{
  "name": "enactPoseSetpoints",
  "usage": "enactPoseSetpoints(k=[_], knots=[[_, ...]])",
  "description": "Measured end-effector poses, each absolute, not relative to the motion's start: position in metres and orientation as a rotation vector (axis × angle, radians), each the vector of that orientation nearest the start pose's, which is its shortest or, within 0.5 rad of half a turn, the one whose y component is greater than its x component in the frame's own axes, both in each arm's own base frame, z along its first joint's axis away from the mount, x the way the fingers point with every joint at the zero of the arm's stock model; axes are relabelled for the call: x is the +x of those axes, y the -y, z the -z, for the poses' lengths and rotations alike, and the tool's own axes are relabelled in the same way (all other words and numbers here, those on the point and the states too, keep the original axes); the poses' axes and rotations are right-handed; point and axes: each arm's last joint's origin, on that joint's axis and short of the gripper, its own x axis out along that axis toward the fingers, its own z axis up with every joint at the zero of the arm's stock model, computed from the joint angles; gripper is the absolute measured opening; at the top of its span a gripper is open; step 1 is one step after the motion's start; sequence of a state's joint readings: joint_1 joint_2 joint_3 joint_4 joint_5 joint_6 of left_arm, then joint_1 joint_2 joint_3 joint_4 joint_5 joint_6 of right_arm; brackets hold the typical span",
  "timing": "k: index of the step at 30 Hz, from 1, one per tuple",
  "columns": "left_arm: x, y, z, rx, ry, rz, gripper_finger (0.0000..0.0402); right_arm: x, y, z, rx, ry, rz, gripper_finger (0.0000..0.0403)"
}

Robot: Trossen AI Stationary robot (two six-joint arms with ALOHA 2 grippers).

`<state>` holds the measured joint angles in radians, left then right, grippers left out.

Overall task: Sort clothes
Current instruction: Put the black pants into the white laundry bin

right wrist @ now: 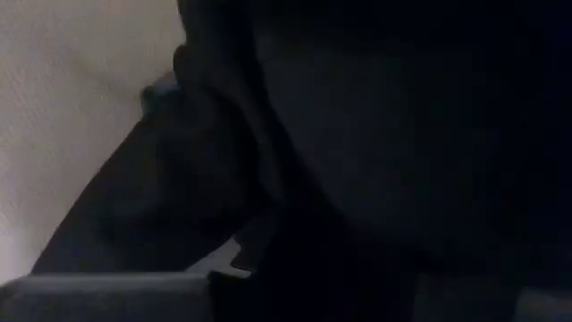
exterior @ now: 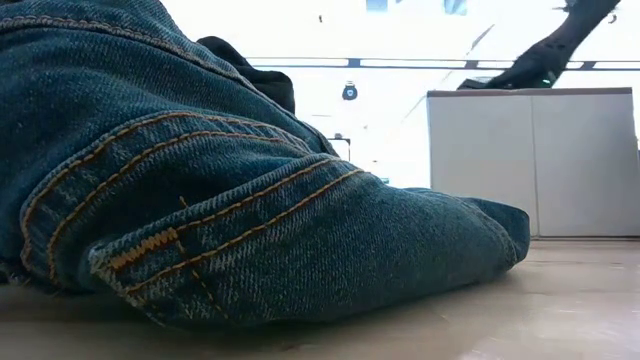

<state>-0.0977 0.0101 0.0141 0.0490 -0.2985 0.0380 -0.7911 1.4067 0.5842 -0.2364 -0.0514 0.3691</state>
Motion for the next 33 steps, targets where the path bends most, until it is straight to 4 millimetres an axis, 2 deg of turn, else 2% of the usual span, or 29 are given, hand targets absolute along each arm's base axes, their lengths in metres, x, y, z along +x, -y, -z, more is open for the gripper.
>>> enactPoseSetpoints(k=[3,6,10,13,16,19,22,24,29,33], knots=[[0.096,0.001,-0.172,0.027,0.048,-0.202,0.0131,0.164,0.170,-0.143,0.790,-0.830,0.855,0.0118],[0.096,0.001,-0.172,0.027,0.048,-0.202,0.0131,0.169,0.178,-0.171,0.766,-0.873,0.842,0.0119],[0.096,0.001,-0.172,0.027,0.048,-0.202,0.0131,0.179,0.188,-0.246,0.651,-0.886,0.895,0.0119],[0.096,0.001,-0.172,0.027,0.048,-0.202,0.0131,0.186,0.181,-0.301,0.526,-0.884,0.966,0.0119],[0.096,0.001,-0.172,0.027,0.048,-0.202,0.0131,0.196,0.161,-0.348,0.386,-0.761,0.966,0.0119],[0.096,0.001,-0.172,0.027,0.048,-0.202,0.0131,0.212,0.132,-0.374,0.281,-0.625,0.871,0.0119],[0.096,0.001,-0.172,0.027,0.048,-0.202,0.0131,0.236,0.093,-0.384,0.172,-0.496,0.676,0.0119],[0.096,0.001,-0.172,0.027,0.048,-0.202,0.0131,0.254,0.066,-0.379,0.110,-0.420,0.525,0.0119],[0.096,0.001,-0.172,0.027,0.048,-0.202,0.0131,0.297,0.000,-0.338,0.048,-0.246,0.155,0.0119],[0.096,0.001,-0.172,0.027,0.048,-0.202,0.0131,0.327,-0.041,-0.300,0.052,-0.178,-0.059,0.0119]])
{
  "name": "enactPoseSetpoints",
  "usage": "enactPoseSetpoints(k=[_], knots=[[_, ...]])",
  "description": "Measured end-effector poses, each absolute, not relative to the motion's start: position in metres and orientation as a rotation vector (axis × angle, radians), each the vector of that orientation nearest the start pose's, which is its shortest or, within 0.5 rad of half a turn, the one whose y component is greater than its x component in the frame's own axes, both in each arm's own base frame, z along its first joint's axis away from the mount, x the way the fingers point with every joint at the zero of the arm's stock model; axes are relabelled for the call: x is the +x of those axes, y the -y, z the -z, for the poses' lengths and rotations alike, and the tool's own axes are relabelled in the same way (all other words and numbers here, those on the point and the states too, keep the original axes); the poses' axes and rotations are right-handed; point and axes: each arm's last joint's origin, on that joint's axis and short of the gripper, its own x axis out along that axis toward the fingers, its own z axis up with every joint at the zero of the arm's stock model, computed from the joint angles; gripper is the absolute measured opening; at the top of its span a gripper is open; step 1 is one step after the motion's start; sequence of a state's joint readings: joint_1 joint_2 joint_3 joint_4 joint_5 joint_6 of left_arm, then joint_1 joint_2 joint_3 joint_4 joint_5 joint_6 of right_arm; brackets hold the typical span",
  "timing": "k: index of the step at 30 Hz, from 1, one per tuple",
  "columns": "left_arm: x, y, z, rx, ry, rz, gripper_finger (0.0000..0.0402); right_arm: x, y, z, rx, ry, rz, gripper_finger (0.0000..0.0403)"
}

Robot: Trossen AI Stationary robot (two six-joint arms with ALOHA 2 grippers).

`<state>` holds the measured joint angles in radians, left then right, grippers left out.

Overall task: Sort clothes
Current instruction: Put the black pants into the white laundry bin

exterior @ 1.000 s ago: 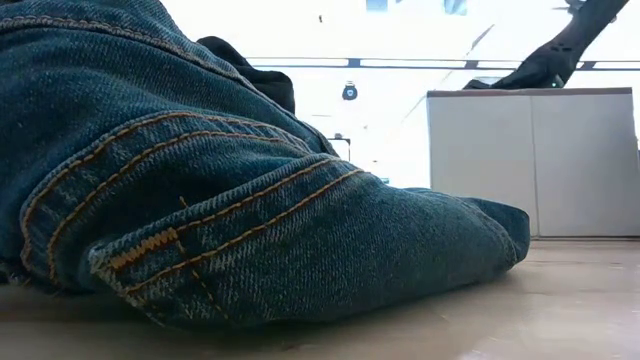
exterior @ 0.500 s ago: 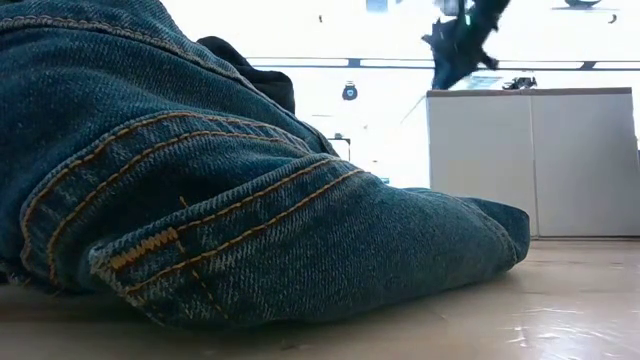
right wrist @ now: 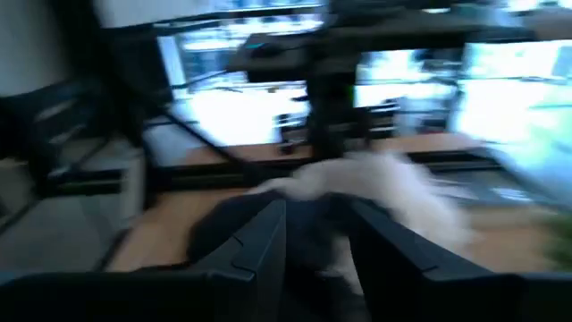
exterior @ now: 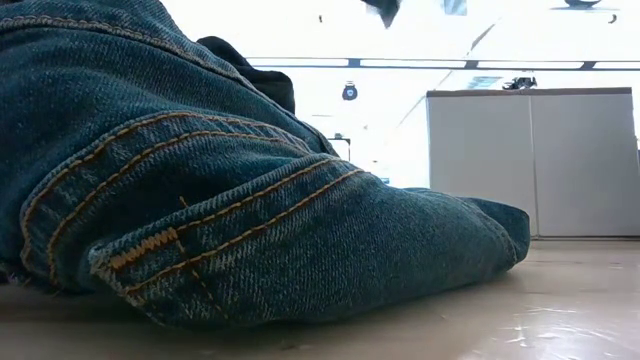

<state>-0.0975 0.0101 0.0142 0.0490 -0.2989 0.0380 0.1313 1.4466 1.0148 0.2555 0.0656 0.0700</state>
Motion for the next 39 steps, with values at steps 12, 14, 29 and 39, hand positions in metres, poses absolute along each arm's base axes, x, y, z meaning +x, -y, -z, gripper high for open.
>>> enactPoseSetpoints(k=[12,14,29,39], knots=[[0.096,0.001,-0.172,0.027,0.048,-0.202,0.0131,0.426,-0.096,-0.212,-0.053,-0.717,-0.211,0.0194],[0.096,0.001,-0.172,0.027,0.048,-0.202,0.0131,0.438,-0.096,-0.190,-0.116,-0.830,-0.221,0.0195],[0.096,0.001,-0.172,0.027,0.048,-0.202,0.0131,0.473,-0.096,-0.307,-0.488,-0.596,0.234,0.0011],[0.096,0.001,-0.172,0.028,0.047,-0.202,0.0131,0.367,-0.067,-0.478,-0.716,-0.442,0.780,0.0012]])
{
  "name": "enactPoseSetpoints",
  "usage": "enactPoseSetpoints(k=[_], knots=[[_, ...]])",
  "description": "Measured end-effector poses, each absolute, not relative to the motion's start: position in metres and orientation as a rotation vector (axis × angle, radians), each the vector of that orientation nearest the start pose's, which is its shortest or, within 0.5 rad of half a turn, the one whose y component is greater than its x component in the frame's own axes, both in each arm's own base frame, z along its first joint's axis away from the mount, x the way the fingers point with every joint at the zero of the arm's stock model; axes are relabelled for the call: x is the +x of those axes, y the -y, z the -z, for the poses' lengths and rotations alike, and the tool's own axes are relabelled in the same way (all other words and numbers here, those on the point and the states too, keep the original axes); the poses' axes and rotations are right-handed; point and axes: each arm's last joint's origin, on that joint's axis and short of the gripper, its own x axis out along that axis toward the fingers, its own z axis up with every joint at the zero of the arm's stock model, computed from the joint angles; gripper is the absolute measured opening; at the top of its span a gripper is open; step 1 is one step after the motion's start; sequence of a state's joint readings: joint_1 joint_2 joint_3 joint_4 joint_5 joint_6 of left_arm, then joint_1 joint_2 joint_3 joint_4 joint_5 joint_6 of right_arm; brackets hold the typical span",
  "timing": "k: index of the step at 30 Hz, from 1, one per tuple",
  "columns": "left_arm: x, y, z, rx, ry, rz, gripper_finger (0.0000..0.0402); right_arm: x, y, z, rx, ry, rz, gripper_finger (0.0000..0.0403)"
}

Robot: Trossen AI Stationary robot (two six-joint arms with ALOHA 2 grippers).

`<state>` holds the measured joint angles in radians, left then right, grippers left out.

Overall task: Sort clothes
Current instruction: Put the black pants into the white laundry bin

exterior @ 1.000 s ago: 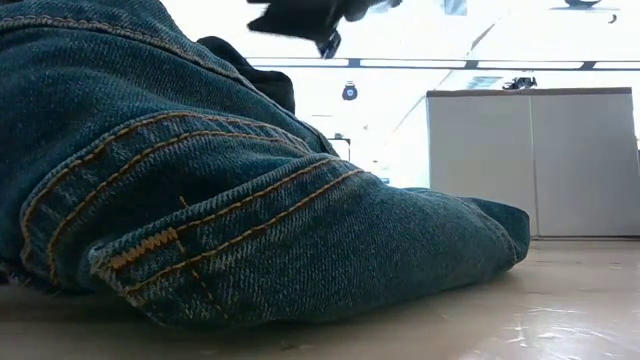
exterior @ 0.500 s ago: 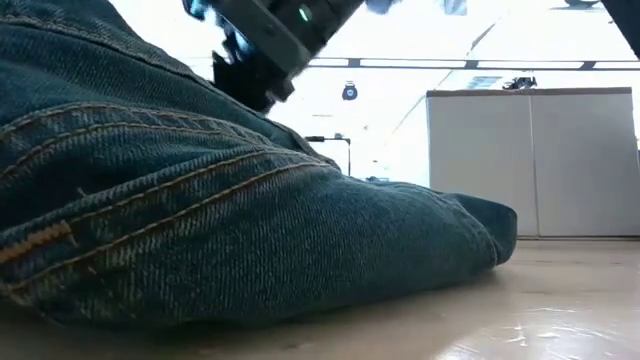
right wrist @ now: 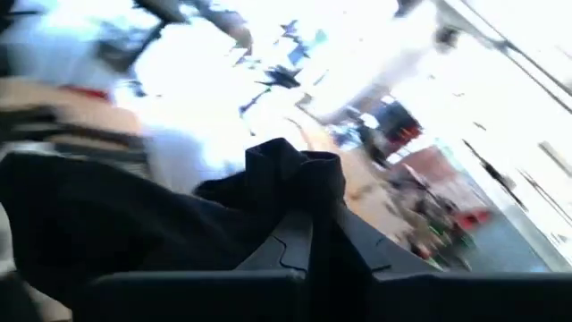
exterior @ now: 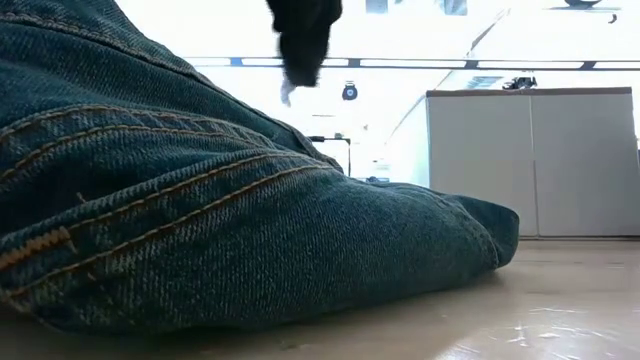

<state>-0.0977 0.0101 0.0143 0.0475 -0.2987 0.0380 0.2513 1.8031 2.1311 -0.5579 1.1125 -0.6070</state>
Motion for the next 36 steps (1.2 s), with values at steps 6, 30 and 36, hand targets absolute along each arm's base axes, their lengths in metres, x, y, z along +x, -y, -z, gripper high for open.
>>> enactPoseSetpoints(k=[6,30,36], knots=[[0.096,0.001,-0.172,0.028,0.047,-0.202,0.0131,0.293,-0.005,-0.510,-0.526,-0.486,0.958,0.0012],[0.096,0.001,-0.172,0.027,0.048,-0.202,0.0131,0.208,0.164,-0.235,0.344,-1.262,0.993,0.0062],[0.096,0.001,-0.172,0.027,0.048,-0.202,0.0131,0.186,0.176,-0.221,0.482,-1.286,0.968,0.0077]])
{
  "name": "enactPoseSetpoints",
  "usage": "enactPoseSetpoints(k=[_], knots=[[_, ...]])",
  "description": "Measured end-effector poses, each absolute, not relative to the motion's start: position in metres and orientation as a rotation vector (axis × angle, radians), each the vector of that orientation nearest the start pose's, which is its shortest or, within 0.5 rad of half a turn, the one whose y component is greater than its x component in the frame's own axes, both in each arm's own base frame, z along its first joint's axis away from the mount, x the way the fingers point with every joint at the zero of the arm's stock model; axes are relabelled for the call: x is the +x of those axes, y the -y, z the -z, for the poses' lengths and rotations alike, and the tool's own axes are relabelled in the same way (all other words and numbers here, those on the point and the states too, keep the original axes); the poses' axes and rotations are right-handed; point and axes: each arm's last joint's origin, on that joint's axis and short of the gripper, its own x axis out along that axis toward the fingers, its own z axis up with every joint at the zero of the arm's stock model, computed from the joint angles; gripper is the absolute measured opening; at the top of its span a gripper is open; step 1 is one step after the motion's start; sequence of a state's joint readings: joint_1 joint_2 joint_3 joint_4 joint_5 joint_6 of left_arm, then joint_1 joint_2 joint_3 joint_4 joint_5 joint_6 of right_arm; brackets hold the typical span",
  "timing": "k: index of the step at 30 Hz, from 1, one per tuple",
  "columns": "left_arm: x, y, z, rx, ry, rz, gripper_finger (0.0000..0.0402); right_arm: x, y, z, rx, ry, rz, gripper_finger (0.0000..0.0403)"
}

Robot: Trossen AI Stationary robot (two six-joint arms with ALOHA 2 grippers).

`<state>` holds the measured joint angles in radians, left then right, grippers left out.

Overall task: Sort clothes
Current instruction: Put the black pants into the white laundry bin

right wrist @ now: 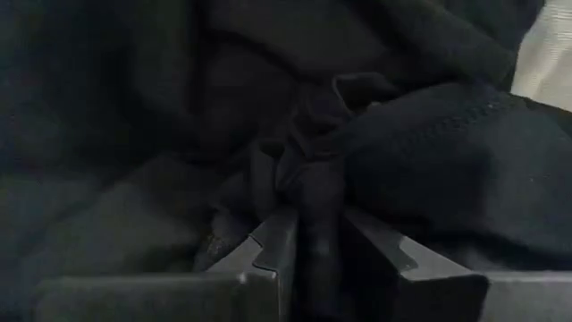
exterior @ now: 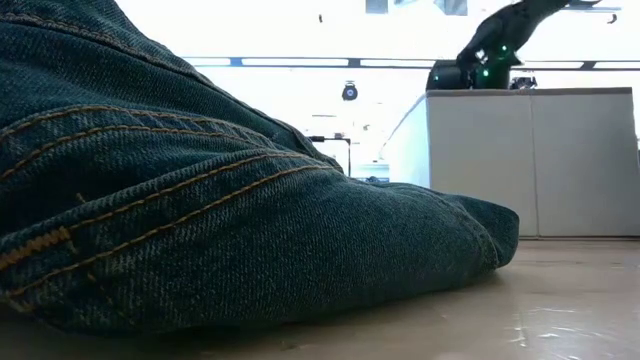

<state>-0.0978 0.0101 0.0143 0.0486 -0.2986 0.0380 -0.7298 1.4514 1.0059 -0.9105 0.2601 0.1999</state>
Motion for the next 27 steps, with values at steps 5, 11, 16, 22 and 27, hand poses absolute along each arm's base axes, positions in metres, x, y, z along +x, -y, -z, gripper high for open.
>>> enactPoseSetpoints(k=[5,11,16,22,27], knots=[[0.096,0.001,-0.172,0.027,0.048,-0.202,0.0131,0.190,0.178,-0.269,0.468,-1.136,0.898,0.0078],[0.096,0.001,-0.172,0.027,0.048,-0.202,0.0131,0.186,0.160,-0.329,0.479,-0.973,0.950,0.0078],[0.096,0.001,-0.172,0.027,0.048,-0.202,0.0131,0.177,0.153,-0.334,0.372,-1.002,1.205,0.0078],[0.096,0.001,-0.172,0.027,0.048,-0.202,0.0131,0.172,0.164,-0.272,0.448,-1.180,1.283,0.0078],[0.096,0.001,-0.172,0.027,0.048,-0.202,0.0131,0.170,0.173,-0.199,0.524,-1.293,1.259,0.0078]])
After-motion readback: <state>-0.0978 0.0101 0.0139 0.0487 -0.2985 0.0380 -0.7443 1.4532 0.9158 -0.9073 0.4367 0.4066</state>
